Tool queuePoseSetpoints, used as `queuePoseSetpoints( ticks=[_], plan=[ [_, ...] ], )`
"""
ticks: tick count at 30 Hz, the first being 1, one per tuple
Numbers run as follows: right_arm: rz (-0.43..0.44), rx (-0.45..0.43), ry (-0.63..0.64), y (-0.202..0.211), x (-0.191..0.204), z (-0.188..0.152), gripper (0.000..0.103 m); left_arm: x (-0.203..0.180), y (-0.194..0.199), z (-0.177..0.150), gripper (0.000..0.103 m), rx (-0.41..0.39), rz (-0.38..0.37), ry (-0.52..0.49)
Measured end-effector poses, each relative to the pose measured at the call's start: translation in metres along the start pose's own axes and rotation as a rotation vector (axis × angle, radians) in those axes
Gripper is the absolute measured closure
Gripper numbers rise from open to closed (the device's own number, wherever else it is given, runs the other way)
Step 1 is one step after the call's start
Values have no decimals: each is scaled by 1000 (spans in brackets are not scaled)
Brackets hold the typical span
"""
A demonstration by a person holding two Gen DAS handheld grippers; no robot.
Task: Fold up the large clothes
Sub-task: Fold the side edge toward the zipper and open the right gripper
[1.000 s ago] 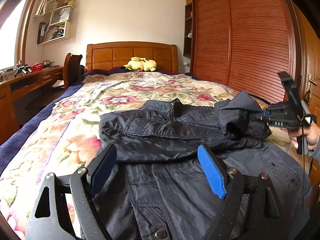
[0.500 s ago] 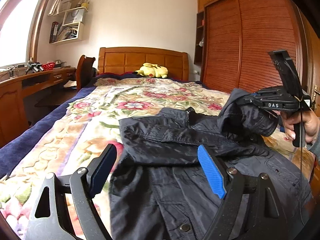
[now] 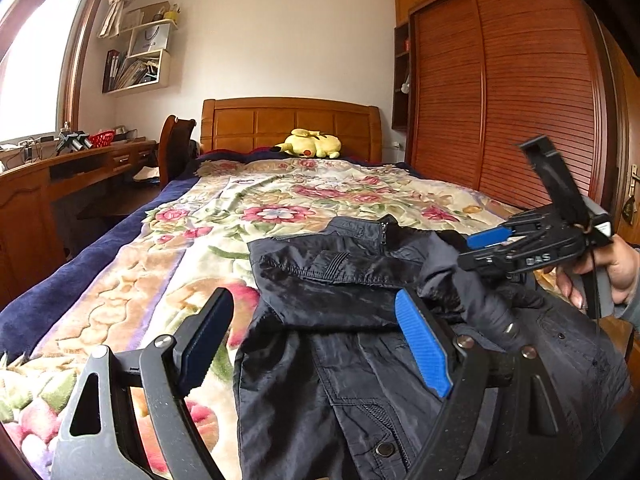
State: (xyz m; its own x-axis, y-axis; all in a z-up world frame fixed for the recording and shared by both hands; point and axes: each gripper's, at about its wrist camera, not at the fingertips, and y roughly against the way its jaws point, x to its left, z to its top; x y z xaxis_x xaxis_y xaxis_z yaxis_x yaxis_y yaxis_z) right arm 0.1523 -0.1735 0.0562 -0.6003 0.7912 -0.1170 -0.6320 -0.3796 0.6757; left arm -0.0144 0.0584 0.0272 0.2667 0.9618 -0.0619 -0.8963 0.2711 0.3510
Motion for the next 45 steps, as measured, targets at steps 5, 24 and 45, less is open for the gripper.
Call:
queuePoseSetpoints(
  ticks=[5, 24, 45],
  plan=[
    [-16, -21, 45, 21, 10, -15, 44, 0, 1, 1, 19, -2, 0, 8],
    [107, 128, 42, -18, 38, -77, 86, 3, 10, -6, 19, 11, 2, 8],
    [252, -109, -104, -33, 54, 11, 83, 28, 19, -7, 19, -2, 21, 59]
  ],
)
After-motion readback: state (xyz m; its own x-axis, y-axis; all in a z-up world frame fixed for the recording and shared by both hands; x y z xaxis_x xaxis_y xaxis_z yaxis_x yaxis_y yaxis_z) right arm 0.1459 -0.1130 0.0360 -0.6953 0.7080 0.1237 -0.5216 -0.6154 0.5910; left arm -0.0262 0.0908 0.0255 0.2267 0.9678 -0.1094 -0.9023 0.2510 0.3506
